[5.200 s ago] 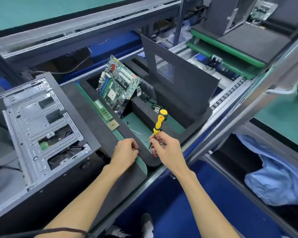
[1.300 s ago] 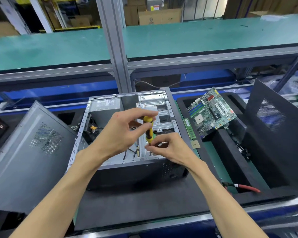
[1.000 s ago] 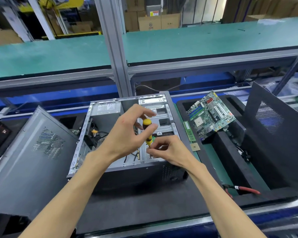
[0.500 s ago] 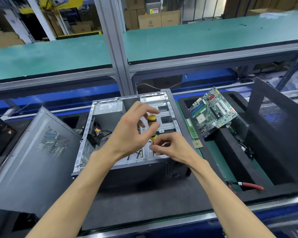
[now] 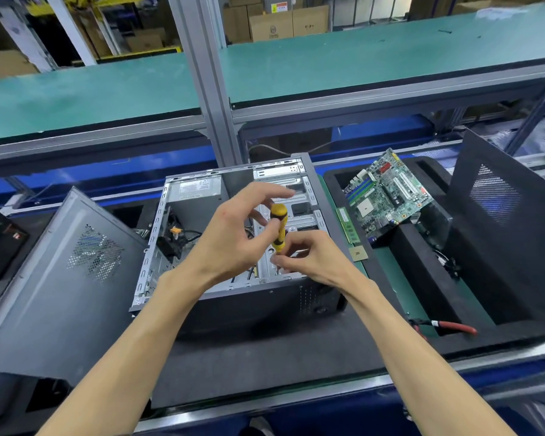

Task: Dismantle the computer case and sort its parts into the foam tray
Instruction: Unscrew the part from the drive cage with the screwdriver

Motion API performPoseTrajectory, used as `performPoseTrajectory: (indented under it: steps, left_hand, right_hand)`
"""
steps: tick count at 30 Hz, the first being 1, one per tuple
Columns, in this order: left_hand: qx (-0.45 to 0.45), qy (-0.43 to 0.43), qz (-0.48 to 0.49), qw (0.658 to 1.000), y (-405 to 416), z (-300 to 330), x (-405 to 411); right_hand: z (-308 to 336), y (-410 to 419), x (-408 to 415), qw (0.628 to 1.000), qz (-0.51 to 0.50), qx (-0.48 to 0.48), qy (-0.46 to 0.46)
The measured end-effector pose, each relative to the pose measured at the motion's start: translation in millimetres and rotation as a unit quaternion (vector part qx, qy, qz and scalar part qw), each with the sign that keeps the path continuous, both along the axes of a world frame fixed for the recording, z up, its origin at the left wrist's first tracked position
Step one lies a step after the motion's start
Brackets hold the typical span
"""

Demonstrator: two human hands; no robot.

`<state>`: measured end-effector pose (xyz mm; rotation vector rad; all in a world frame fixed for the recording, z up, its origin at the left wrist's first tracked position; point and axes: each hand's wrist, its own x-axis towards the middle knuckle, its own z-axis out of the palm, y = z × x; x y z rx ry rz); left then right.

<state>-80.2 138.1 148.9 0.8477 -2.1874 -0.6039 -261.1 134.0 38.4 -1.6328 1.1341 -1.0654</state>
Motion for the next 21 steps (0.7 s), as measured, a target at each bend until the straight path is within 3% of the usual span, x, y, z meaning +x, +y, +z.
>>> performPoseTrajectory:
  steps: [4, 8, 14, 21]
  left_hand:
    - [0.0, -0.006, 0.016, 1.0, -2.7, 1.2, 0.5]
    - [0.018, -0.001, 0.066, 0.998, -1.9, -2.2, -2.5]
    - [0.006, -0.04, 0.001, 0.999, -2.6, -1.0, 5.1]
    - [-0.034, -0.051, 0.13, 0.99, -7.2, -5.4, -0.9]
  right_hand:
    - [0.5, 1.3, 0.4, 0.999, -0.006, -0.014, 0.028]
    - [1.0, 3.4, 0.4, 1.0, -0.002, -0.014, -0.005]
    - [-2.7, -0.5, 0.0, 1.0, -0.001, -0.004, -0.02]
    - [-2.7, 0.2, 0.6, 1.0, 0.009, -0.025, 0.004]
